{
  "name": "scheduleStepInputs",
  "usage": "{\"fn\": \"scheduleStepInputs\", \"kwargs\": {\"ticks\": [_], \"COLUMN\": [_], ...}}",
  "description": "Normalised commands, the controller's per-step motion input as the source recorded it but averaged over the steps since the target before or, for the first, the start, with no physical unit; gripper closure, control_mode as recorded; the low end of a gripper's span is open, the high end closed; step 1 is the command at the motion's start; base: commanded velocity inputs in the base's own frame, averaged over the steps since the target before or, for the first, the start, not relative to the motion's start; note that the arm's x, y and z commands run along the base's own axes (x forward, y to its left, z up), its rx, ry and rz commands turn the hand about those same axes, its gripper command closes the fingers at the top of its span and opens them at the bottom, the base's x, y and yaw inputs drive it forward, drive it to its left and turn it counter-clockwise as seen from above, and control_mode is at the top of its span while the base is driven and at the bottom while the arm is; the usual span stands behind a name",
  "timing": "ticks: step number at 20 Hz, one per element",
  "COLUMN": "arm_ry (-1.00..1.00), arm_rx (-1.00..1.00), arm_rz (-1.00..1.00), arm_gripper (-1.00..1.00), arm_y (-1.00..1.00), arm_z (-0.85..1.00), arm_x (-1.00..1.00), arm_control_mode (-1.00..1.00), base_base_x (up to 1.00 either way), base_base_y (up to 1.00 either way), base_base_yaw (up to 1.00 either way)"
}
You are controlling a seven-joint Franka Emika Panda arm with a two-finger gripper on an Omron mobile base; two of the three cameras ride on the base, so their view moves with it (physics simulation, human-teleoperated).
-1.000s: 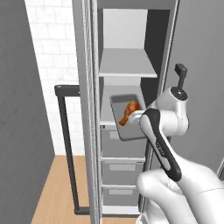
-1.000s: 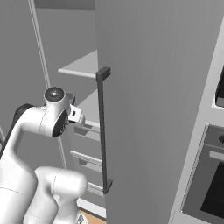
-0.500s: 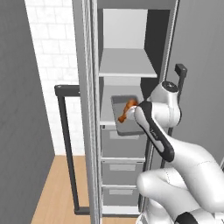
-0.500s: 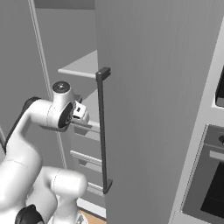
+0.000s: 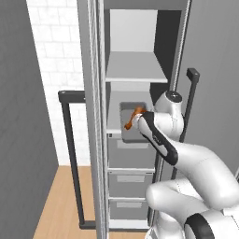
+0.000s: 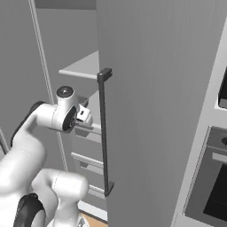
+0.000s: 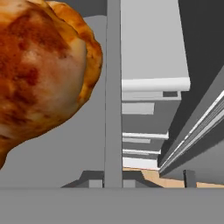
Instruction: Take the meat container that has the chicken drumstick and place it on the second highest rack of the freezer. Then take the vegetable container that has the eggplant and lemon and place it on the highest rack of the freezer.
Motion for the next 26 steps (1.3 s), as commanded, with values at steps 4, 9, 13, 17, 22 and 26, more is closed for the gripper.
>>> {"fn": "scheduleStepInputs", "kwargs": {"ticks": [4,9,13,17,22,26], "arm_ry": [0.05,0.16,0.08,0.01,0.0,0.0], "arm_rx": [0.0,0.0,0.0,0.0,0.0,0.0], "arm_rz": [-0.1,-0.01,0.0,0.0,0.0,0.0], "arm_gripper": [1.0,1.0,1.0,1.0,1.0,1.0], "arm_y": [0.0,-0.12,0.0,0.0,0.0,0.0], "arm_z": [-0.01,-0.26,-0.56,-0.55,-0.06,0.0], "arm_x": [0.72,0.53,0.22,0.18,0.76,0.74], "arm_control_mode": [-1.0,-1.0,-1.0,-1.0,-1.0,-1.0], "base_base_x": [0.0,0.0,0.0,0.0,0.0,0.0], "base_base_y": [0.0,0.0,0.0,0.0,0.0,0.0], "base_base_yaw": [0.0,0.0,0.0,0.0,0.0,0.0]}}
